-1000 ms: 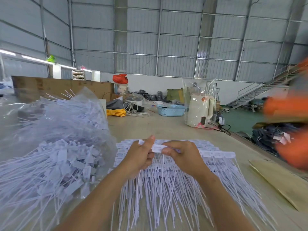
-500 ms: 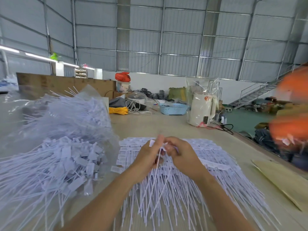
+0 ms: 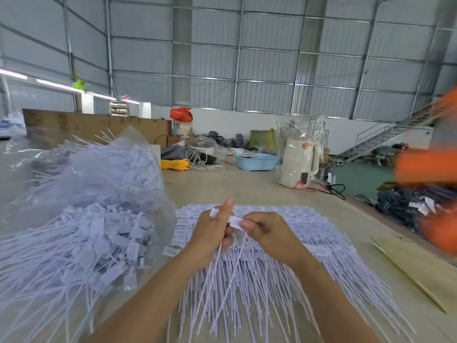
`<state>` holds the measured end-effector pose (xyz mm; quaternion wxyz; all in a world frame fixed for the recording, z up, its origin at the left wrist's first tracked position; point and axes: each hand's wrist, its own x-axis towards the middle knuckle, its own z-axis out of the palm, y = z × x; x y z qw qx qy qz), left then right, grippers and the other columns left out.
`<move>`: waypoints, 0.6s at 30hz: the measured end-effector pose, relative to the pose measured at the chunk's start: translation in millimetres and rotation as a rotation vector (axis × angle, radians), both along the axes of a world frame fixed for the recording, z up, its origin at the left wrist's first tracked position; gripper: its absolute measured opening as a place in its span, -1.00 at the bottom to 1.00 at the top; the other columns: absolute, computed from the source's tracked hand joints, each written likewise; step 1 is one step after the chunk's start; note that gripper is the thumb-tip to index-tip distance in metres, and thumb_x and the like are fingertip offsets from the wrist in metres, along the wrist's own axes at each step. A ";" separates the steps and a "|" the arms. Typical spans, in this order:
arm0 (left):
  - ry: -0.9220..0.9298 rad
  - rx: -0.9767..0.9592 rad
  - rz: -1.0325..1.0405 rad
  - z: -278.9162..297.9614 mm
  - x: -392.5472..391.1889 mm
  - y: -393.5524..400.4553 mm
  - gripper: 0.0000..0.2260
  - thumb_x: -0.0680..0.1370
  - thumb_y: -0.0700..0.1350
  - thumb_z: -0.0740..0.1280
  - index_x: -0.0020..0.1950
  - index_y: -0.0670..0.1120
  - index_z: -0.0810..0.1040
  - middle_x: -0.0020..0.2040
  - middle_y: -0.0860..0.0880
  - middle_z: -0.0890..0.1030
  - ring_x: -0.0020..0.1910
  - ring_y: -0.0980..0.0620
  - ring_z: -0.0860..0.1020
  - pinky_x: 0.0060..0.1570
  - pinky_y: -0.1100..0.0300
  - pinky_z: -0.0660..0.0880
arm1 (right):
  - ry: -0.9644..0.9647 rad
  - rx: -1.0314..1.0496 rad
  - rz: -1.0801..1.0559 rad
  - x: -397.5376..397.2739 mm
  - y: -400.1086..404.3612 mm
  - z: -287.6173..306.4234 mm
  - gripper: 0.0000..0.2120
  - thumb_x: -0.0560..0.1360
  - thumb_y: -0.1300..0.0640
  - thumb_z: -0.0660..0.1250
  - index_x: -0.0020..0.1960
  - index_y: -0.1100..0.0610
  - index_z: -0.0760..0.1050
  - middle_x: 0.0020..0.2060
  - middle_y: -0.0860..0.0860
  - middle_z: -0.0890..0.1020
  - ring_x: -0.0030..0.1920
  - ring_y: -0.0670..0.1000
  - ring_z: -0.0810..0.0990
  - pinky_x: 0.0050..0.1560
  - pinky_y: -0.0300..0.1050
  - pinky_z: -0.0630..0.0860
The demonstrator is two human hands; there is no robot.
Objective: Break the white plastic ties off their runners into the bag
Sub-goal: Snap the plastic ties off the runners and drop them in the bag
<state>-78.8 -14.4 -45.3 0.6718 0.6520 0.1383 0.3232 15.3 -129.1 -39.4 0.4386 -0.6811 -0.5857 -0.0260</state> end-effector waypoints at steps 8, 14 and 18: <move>0.111 -0.109 -0.162 10.6 -10.3 14.3 -0.59 0.59 0.11 0.20 -0.40 -0.04 0.30 -0.56 0.06 0.26 -0.68 0.15 0.16 -0.66 0.44 0.09 | -0.143 -0.086 -0.273 33.1 -17.7 -5.0 -0.66 0.57 0.17 0.26 -0.39 0.02 0.38 -0.52 -0.09 0.36 -0.44 -0.18 0.31 -0.32 -0.26 0.26; -0.267 -0.099 -0.029 54.5 -34.0 21.2 -0.65 0.59 0.11 0.16 -0.30 -0.07 0.31 -0.47 0.05 0.40 -0.65 0.17 0.23 -0.64 0.40 0.17 | -0.094 0.078 -0.404 42.5 -20.5 -6.5 -0.54 0.56 0.16 0.26 -0.46 -0.10 0.22 -0.58 -0.14 0.39 -0.49 -0.14 0.35 -0.40 -0.26 0.20; -0.375 0.258 0.233 97.7 -63.3 32.4 -0.76 0.58 0.02 0.27 -0.27 0.02 0.44 -0.47 0.09 0.46 -0.65 0.17 0.26 -0.60 0.41 0.20 | -0.188 0.019 -0.420 33.6 -12.4 -7.3 -0.69 0.55 0.11 0.28 -0.35 -0.09 0.38 -0.59 -0.10 0.35 -0.47 -0.13 0.37 -0.36 -0.19 0.32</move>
